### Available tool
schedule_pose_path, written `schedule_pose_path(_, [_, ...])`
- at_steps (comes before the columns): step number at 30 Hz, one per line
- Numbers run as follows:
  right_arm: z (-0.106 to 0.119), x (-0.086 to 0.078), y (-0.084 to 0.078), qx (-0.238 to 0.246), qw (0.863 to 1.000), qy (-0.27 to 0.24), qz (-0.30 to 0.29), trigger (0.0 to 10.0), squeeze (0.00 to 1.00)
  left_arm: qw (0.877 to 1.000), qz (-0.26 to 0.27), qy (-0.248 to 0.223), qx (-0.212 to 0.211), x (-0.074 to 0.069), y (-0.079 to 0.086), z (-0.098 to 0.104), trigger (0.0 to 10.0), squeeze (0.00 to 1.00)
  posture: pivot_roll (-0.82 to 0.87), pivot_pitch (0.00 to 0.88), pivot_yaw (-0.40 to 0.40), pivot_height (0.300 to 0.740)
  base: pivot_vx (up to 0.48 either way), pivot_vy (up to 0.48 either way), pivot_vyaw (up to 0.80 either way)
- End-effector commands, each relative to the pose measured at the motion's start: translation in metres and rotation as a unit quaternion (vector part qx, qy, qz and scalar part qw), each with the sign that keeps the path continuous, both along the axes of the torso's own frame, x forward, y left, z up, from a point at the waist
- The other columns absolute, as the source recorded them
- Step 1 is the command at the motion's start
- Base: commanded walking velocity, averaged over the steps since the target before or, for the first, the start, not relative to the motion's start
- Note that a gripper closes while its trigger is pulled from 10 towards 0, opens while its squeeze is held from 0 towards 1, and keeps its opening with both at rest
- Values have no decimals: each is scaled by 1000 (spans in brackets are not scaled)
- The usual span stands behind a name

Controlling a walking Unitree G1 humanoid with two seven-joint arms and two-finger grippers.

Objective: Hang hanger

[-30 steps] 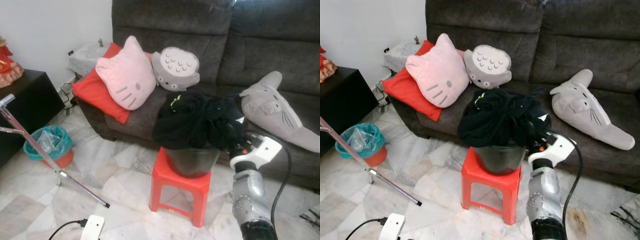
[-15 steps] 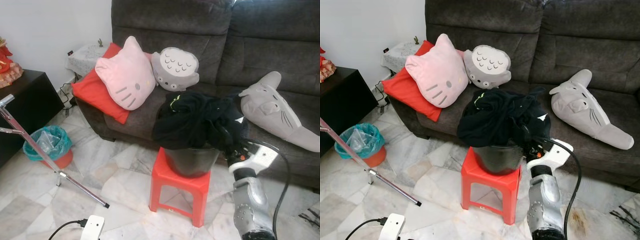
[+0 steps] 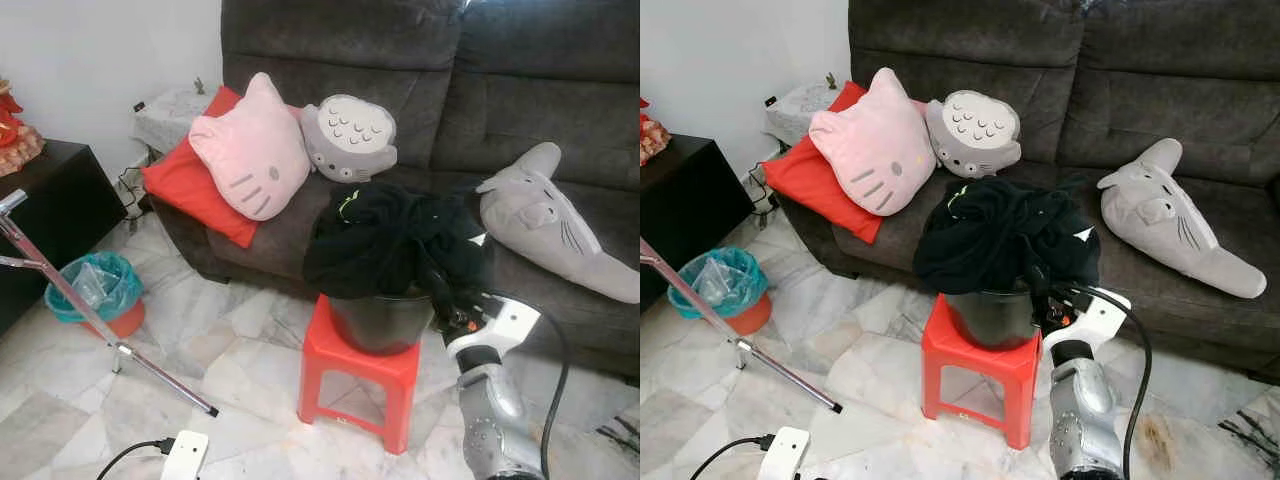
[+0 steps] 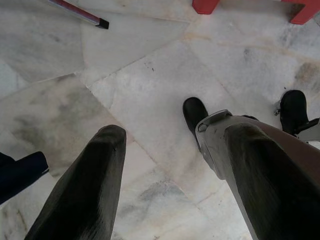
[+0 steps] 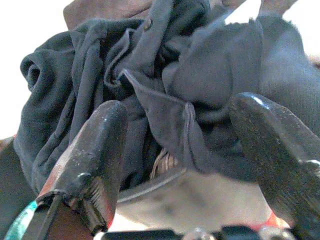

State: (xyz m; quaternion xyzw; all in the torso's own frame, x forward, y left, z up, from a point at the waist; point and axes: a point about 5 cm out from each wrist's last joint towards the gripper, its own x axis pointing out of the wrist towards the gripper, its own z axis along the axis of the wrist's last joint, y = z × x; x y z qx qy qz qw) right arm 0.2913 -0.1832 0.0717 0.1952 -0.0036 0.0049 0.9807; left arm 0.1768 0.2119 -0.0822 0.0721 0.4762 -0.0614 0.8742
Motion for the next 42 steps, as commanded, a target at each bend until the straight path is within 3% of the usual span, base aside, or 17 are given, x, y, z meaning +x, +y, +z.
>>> schedule_pose_path(1, [5, 5, -3, -15, 1000, 4, -5, 10000, 0, 1000, 2, 1, 7, -1, 4, 0, 10000, 0, -73, 0, 69, 740, 0, 0, 0])
schedule_pose_path(6, [13, 11, -19, -68, 997, 24, -18, 10000, 0, 1000, 1, 1, 7, -1, 4, 0, 10000, 0, -76, 0, 69, 740, 0, 0, 0])
schedule_pose_path(12, [11, 6, -29, -122, 991, 58, -11, 10000, 0, 1000, 0, 1, 7, -1, 4, 0, 10000, 0, -80, 0, 68, 740, 0, 0, 0])
schedule_pose_path(15, [7, 4, -29, -142, 987, 73, -3, 10000, 0, 1000, -1, 1, 8, 0, 4, 0, 10000, 0, -80, 0, 69, 740, 0, 0, 0])
schedule_pose_path(21, [1, -4, -16, -187, 976, 87, 76, 10000, 0, 1000, -1, 0, 9, 0, 4, 1, 10000, 0, -80, 0, 72, 740, 0, 0, 0])
schedule_pose_path(27, [4, -2, -14, -188, 975, 87, 81, 10000, 0, 1000, -2, 0, 10, 0, 4, 1, 10000, 0, -79, 0, 73, 740, 0, 0, 0])
schedule_pose_path(37, [6, 3, -24, -190, 975, 101, 56, 10000, 0, 1000, -2, 0, 10, 0, 4, 1, 10000, 0, -78, 0, 72, 740, 0, 0, 0])
schedule_pose_path(42, [4, 8, -25, -194, 972, 111, 76, 10000, 0, 1000, -2, 0, 10, 0, 4, 1, 10000, 0, -76, 0, 72, 740, 0, 0, 0])
